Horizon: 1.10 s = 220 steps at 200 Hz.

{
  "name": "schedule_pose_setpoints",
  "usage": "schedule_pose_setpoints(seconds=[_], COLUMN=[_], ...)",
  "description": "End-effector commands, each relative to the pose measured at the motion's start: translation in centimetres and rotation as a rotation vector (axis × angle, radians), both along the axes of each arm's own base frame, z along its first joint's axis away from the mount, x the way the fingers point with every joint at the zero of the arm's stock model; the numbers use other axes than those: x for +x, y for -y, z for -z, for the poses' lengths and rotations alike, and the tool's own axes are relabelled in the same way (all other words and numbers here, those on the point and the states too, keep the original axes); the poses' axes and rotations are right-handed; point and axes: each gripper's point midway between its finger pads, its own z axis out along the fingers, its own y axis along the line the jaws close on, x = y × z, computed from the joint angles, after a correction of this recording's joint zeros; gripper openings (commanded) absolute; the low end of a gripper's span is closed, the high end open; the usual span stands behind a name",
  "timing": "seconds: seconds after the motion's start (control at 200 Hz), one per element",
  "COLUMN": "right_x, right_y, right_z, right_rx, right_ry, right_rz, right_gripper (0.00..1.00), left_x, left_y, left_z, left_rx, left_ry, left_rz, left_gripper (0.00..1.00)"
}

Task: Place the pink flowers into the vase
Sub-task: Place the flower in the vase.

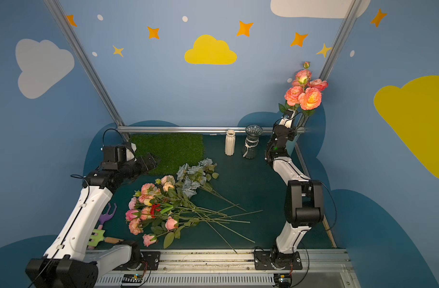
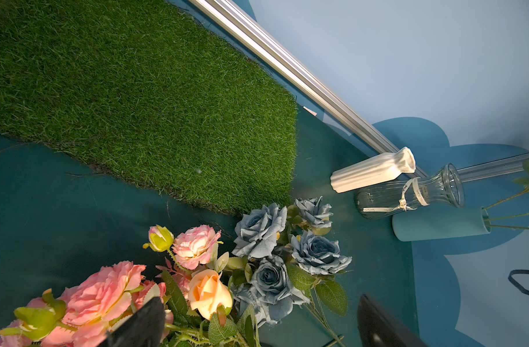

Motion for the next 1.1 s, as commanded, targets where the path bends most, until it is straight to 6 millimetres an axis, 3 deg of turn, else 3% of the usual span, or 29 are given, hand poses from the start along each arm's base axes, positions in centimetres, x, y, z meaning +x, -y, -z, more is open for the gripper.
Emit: schedule_pose_setpoints(seconds=[0.0, 0.165, 0.365, 0.696, 0.871, 1.096], right_x=[0.5, 0.4, -0.9, -5.3, -7.7, -10.0], right_y=[1.4, 1.5, 1.1, -1.0, -4.3, -10.5], right_z=[0.1, 1.0, 2.2, 5.0, 6.6, 10.0], right_rx=[0.084, 0.12, 0.188, 0.329, 0.369, 0.424], right_ry=[-0.043, -0.111, -0.229, -0.505, -0.655, -0.837], right_rz=[0.026, 0.016, 0.001, -0.045, -0.134, -0.334], right_gripper=[0.29, 0.39, 0.44, 0.48, 0.48, 0.47], left_x=[-0.2, -0.3, -0.5, -1.0, -1.2, -1.5], left_y=[-0.1, -0.3, -0.4, -0.3, -1.0, -1.7], left_z=[0.1, 0.0, -0.5, -1.3, -1.5, -1.7], left_rx=[0.008, 0.011, 0.013, 0.006, 0.033, 0.078], left_ry=[-0.003, -0.002, 0.012, 0.033, 0.03, 0.018], left_rz=[-0.002, -0.011, -0.019, -0.02, -0.043, -0.076], left_gripper=[1.0, 1.0, 1.0, 1.0, 1.0, 1.0])
